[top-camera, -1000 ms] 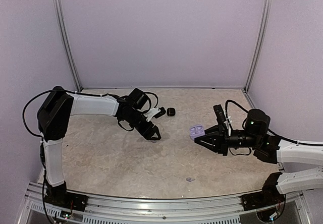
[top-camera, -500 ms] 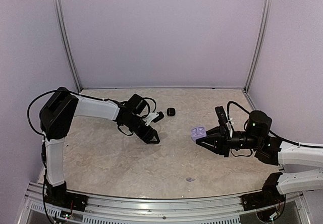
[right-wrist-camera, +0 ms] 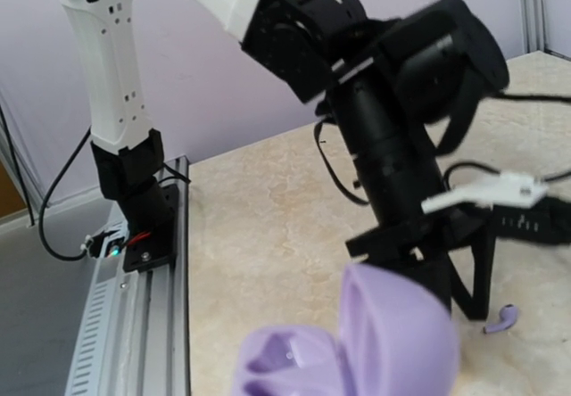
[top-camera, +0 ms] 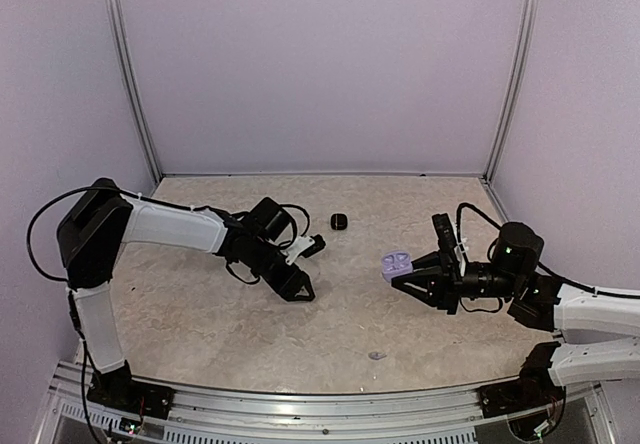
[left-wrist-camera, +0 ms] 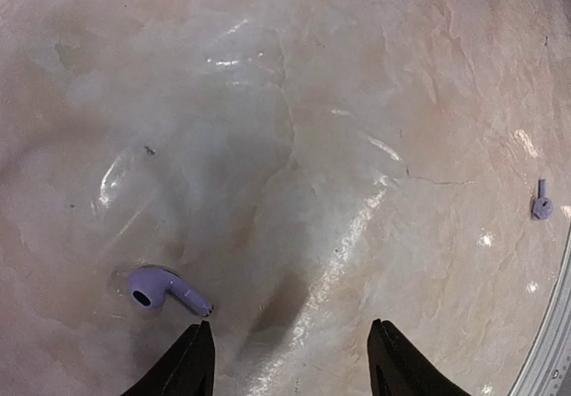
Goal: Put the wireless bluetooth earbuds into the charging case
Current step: Move the left earbud to the center of the board, then pick up the left earbud from the center of the board.
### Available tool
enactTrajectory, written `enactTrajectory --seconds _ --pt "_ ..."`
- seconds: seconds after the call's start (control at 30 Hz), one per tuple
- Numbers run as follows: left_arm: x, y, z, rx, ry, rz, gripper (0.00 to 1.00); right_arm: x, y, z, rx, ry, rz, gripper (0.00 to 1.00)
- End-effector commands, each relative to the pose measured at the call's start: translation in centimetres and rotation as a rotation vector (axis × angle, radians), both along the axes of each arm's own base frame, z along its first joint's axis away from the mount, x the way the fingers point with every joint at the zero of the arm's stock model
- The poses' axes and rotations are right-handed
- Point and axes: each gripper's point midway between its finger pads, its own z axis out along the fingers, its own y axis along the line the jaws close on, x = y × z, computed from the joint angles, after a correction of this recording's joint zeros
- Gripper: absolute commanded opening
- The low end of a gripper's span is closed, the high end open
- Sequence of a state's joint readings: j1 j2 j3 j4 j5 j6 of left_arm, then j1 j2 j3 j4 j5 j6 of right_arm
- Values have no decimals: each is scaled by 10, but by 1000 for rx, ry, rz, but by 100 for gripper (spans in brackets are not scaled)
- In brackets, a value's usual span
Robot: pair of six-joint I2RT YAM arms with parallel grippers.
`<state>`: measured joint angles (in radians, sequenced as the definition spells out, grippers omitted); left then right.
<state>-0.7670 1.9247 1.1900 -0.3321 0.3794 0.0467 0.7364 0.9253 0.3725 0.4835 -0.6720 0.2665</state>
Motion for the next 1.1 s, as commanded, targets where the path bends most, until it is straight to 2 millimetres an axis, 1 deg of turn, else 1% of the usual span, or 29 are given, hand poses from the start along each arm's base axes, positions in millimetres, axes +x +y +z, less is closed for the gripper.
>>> enactTrajectory --seconds 0.0,0.1,0.2,0.27,0.33,0.47,0.53,0.7,0.93,1.07 --pt "23 -4 47 -51 -101 63 59 2 -1 4 11 -32 -4 0" --pt "42 1 58 -10 -147 137 59 4 0 4 7 -27 -10 0" --pt "50 5 56 16 -134 215 57 7 -1 2 -4 -18 -28 0" --pt "49 6 55 17 -115 256 55 9 -2 1 -9 -16 -43 0" --pt "45 6 50 24 -89 281 54 11 -3 -1 -17 -15 -56 0" --pt "38 8 24 92 -28 330 51 18 -4 -4 -38 -10 -97 0" --pt "38 8 18 99 -11 347 49 22 -5 -6 -47 -6 -117 0" --pt "42 5 8 121 3 379 45 26 -5 -10 -62 5 -136 0" --pt "46 3 -3 175 8 391 40 25 -5 -10 -62 5 -133 0" --pt "48 -1 -8 184 18 380 38 25 -5 -10 -63 3 -129 0"
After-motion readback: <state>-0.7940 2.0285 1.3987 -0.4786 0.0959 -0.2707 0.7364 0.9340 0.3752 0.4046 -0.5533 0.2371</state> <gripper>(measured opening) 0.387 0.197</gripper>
